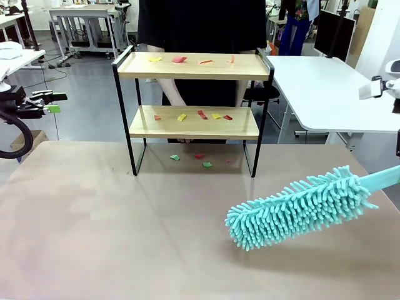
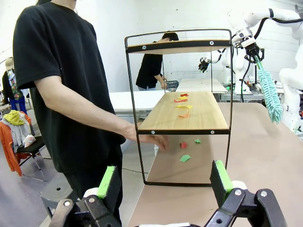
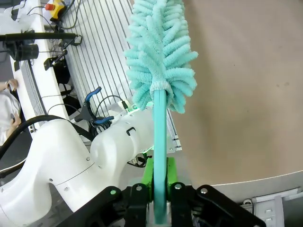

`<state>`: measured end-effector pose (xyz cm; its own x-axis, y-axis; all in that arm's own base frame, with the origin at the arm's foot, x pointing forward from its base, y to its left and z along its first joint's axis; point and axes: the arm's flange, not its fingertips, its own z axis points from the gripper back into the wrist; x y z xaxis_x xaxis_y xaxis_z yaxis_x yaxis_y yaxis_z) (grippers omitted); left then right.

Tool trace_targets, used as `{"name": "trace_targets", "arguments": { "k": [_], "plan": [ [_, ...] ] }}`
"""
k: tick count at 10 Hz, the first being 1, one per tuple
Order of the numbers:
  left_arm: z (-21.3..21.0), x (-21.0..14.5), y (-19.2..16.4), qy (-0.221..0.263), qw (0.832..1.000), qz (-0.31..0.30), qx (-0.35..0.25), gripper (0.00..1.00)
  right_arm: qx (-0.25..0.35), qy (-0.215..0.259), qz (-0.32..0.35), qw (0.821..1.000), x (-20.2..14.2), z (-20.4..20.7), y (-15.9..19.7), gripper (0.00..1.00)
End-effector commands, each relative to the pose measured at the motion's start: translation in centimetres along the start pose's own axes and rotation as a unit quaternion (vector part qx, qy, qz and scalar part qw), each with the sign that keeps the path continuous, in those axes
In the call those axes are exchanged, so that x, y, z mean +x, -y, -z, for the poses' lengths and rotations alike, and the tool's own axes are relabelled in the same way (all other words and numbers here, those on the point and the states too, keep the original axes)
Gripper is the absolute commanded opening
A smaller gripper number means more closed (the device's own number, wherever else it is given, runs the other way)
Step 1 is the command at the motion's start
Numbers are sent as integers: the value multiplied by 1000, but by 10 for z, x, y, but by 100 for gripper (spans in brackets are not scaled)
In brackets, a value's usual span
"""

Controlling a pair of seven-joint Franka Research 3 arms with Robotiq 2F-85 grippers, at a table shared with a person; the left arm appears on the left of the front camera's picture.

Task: Clean the shelf.
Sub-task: Clean the specific section of the Shelf indicated by the human with the Duster.

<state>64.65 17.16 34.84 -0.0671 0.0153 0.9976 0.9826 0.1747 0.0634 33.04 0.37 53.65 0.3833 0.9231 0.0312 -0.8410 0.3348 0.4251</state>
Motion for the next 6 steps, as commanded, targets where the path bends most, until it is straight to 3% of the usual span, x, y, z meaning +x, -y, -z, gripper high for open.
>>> {"name": "trace_targets", "arguments": {
  "k": [1, 6],
  "plan": [
    [0, 1, 2, -1, 1000, 7, -1, 100, -5, 1, -2, 1000, -1, -3, -1, 13],
    [0, 1, 2, -1, 1000, 7, -1, 100, -5, 1, -2, 1000, -1, -3, -1, 13]
  ]
}}
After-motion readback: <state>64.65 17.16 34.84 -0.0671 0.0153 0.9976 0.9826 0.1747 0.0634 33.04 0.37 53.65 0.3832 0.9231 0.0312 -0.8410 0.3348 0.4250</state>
